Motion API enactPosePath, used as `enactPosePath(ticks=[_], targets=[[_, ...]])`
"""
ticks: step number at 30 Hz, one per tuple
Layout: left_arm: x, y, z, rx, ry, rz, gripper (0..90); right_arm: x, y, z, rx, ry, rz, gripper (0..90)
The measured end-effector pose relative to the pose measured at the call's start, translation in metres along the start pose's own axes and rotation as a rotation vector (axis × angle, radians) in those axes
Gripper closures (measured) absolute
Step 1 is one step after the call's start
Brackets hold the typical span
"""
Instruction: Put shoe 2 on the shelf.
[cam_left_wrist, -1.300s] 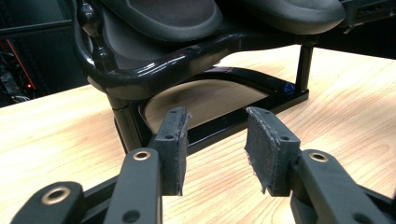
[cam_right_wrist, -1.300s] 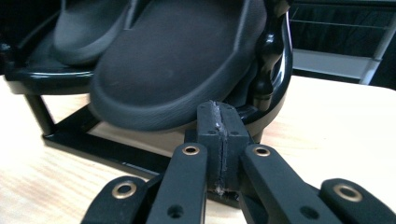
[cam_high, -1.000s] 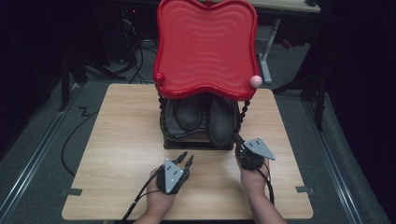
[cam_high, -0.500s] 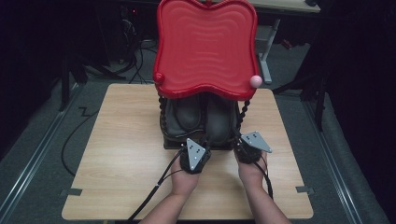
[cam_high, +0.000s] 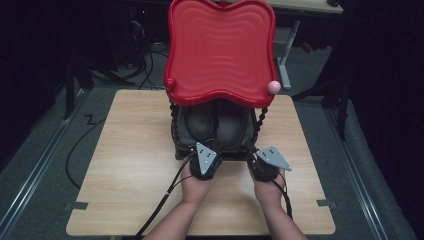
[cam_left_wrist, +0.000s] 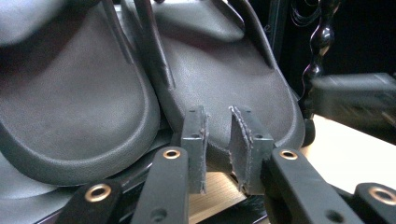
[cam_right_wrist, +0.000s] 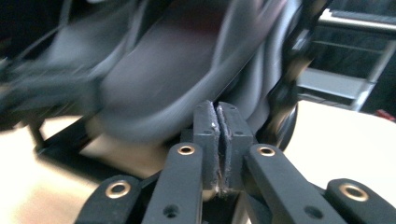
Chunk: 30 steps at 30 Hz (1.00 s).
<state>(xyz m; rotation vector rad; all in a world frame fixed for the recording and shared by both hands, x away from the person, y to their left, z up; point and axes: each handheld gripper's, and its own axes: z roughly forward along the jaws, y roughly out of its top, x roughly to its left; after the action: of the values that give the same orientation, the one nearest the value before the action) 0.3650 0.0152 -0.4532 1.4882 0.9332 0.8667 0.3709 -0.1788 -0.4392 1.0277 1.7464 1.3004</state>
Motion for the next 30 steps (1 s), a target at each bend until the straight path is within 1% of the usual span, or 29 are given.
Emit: enactPosePath(ticks=[2,5,7,9,11,12,14,15,16,17,18,19,21,24,27,29,30], targets=[[0.0,0.0,0.0,-0.001,0.003,0.002,75.5,0.006,-0.009,-0.006,0.014,0.03,-0.006,89.3],[-0.002,0.0,0.0,-0.002,0.01,0.004,75.5,0.014,-0.015,-0.004,0.04,0.053,-0.023,89.5],[-0.002,0.0,0.001,-0.005,0.011,0.006,75.6,0.017,-0.015,0.0,0.042,0.051,-0.018,89.7],[-0.002,0.0,0.002,-0.012,0.023,0.009,75.9,0.017,-0.014,0.004,0.041,0.049,-0.017,89.8],[0.001,0.0,0.005,-0.017,0.027,-0.009,75.9,0.018,-0.013,0.007,0.039,0.046,-0.013,89.8],[0.001,0.001,0.006,-0.018,0.03,-0.014,75.9,0.017,-0.012,0.009,0.037,0.043,-0.019,89.8],[0.002,0.003,0.009,-0.015,0.043,-0.022,75.1,0.017,-0.009,0.013,0.037,0.045,-0.011,90.0],[0.004,0.004,0.009,-0.019,0.034,-0.031,74.9,0.017,-0.008,0.014,0.034,0.053,-0.005,90.0],[0.005,0.004,0.009,-0.022,0.03,-0.032,75.2,0.019,-0.005,0.016,0.026,0.039,-0.016,89.9],[0.005,0.004,0.009,-0.023,0.033,-0.023,75.1,0.02,-0.002,0.017,0.031,0.031,-0.017,89.9],[0.005,0.004,0.008,-0.024,0.032,-0.018,74.6,0.019,-0.001,0.019,0.034,0.033,-0.008,89.9],[0.006,0.004,0.006,-0.027,0.03,-0.019,74.1,0.019,0.0,0.021,0.033,0.03,-0.006,89.9],[0.006,0.005,0.002,-0.032,0.023,-0.019,73.2,0.017,0.004,0.026,0.043,0.018,-0.001,89.9],[0.008,0.003,-0.013,-0.048,0.007,-0.016,72.3,0.012,0.007,0.031,0.041,-0.004,0.007,89.9],[0.011,-0.002,-0.034,-0.044,-0.005,0.027,70.9,0.008,0.012,0.034,0.04,-0.022,0.014,89.8],[0.017,-0.005,-0.05,-0.048,-0.008,0.039,70.5,0.005,0.015,0.033,0.031,-0.029,0.022,89.7],[0.02,-0.006,-0.056,-0.048,-0.002,0.051,70.3,0.005,0.016,0.031,0.024,-0.027,0.026,89.5]])
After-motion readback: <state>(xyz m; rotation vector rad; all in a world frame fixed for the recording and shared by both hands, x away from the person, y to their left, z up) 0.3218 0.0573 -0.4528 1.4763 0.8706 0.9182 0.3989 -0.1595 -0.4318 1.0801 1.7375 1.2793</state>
